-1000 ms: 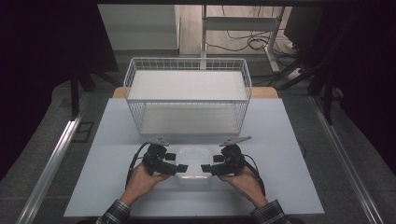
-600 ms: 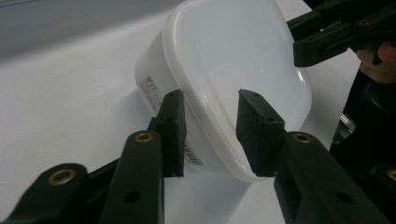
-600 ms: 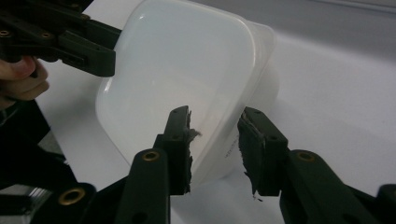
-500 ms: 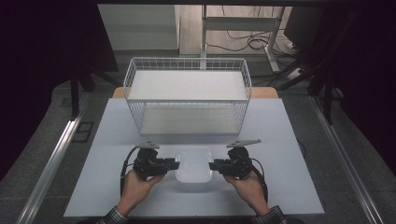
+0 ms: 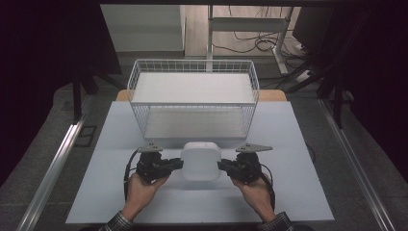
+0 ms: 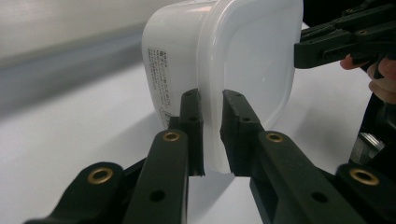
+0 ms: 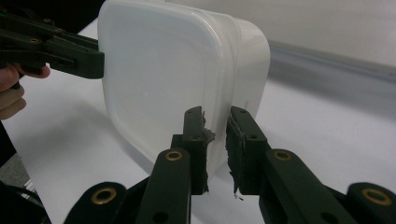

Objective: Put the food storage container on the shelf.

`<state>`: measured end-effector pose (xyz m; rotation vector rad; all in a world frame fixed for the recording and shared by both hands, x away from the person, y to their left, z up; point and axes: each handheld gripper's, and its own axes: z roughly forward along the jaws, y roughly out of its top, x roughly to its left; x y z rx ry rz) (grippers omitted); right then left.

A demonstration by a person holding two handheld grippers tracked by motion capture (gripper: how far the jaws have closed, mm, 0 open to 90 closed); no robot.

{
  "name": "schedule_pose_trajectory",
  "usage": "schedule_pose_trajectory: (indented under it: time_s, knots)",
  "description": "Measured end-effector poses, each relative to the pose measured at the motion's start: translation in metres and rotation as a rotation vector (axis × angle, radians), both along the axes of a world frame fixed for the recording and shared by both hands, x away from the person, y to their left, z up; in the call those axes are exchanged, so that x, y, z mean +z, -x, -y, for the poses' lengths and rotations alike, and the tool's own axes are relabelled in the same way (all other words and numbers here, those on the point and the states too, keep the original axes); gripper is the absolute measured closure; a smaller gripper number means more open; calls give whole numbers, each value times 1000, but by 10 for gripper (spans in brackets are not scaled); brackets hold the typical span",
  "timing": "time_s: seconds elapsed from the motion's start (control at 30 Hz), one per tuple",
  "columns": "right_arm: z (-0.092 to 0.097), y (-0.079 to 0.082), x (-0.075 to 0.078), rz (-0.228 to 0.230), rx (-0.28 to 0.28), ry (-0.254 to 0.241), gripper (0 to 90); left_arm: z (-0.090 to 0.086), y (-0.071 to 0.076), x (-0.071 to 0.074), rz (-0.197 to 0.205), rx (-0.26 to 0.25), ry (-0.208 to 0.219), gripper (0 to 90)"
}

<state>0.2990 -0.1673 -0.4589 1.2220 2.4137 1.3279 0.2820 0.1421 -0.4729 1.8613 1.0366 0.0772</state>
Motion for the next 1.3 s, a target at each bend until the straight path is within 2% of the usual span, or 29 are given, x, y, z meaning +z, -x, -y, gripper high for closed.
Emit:
schedule_pose_trajectory:
  time_s: [0.3, 0.4, 0.47, 0.73, 1.0, 1.07, 1.13, 1.3]
  knots:
    - [2, -6, 15, 47, 15, -22, 772, 0, -5, 19, 40, 2, -5, 799]
    - [2, -10, 26, 72, 19, -25, 773, 0, -8, 32, 62, 6, -11, 799]
    - [2, -13, 32, 87, 19, -33, 773, 0, -9, 36, 68, 8, -11, 799]
    - [2, -21, 54, 113, 27, -48, 773, -2, -15, 62, 114, 20, -9, 799]
    - [-5, -29, 83, 165, 30, -55, 773, -9, -21, 90, 163, 33, 0, 800]
    - [-9, -32, 96, 184, 35, -55, 773, -11, -22, 98, 176, 36, 2, 800]
    - [-10, -33, 100, 191, 37, -56, 773, -13, -23, 106, 188, 39, 5, 800]
    - [-15, -38, 124, 224, 40, -59, 773, -19, -28, 127, 207, 48, 21, 800]
